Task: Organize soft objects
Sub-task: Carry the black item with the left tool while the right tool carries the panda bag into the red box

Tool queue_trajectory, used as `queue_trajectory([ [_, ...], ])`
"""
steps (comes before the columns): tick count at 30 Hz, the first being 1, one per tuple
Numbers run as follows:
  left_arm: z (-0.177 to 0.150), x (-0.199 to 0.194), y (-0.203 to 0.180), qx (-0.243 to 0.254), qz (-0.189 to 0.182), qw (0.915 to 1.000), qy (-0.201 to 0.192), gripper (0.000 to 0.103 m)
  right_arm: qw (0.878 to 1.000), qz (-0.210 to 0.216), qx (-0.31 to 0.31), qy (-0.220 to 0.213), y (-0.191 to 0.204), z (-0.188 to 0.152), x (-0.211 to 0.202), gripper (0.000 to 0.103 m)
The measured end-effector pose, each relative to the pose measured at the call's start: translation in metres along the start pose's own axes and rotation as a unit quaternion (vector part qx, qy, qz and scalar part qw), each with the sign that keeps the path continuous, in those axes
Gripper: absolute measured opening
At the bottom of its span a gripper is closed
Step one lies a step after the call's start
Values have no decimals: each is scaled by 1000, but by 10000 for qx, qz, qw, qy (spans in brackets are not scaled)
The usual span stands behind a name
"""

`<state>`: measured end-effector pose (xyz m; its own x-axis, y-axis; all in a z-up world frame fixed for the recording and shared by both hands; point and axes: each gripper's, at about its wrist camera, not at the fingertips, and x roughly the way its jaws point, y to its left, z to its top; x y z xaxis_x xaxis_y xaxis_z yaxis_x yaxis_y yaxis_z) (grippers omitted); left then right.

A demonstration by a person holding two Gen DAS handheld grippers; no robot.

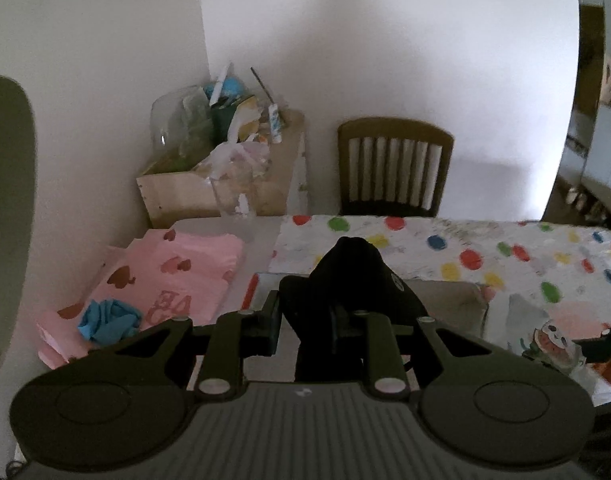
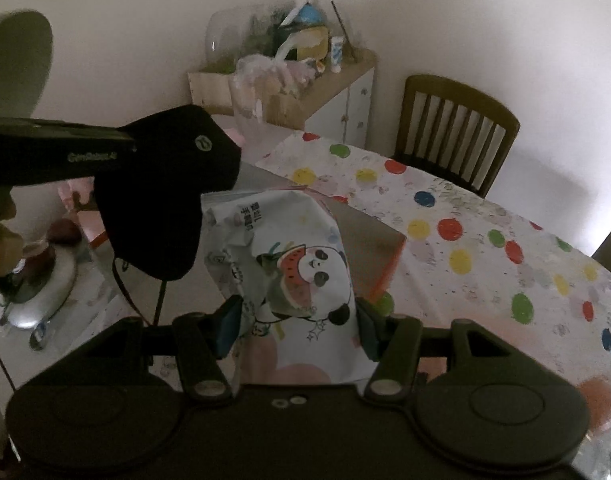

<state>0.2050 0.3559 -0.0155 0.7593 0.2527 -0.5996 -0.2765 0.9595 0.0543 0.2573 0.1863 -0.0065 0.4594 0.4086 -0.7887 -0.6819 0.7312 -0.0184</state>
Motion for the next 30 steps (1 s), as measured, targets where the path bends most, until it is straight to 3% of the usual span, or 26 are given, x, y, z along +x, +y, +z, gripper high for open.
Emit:
queue_trajectory([
  [12,-16,86,15,459,334,9965,613,22,9966,-174,-398,694,31,7,89,58],
  [22,-37,133,25,691,117,9889,1311,23,9904,-126,-829,1098,58,-1,128,58],
  [30,-44,154,23,804,-76,9818,1720,22,9872,-268,-702,1408,58,-3,147,59],
])
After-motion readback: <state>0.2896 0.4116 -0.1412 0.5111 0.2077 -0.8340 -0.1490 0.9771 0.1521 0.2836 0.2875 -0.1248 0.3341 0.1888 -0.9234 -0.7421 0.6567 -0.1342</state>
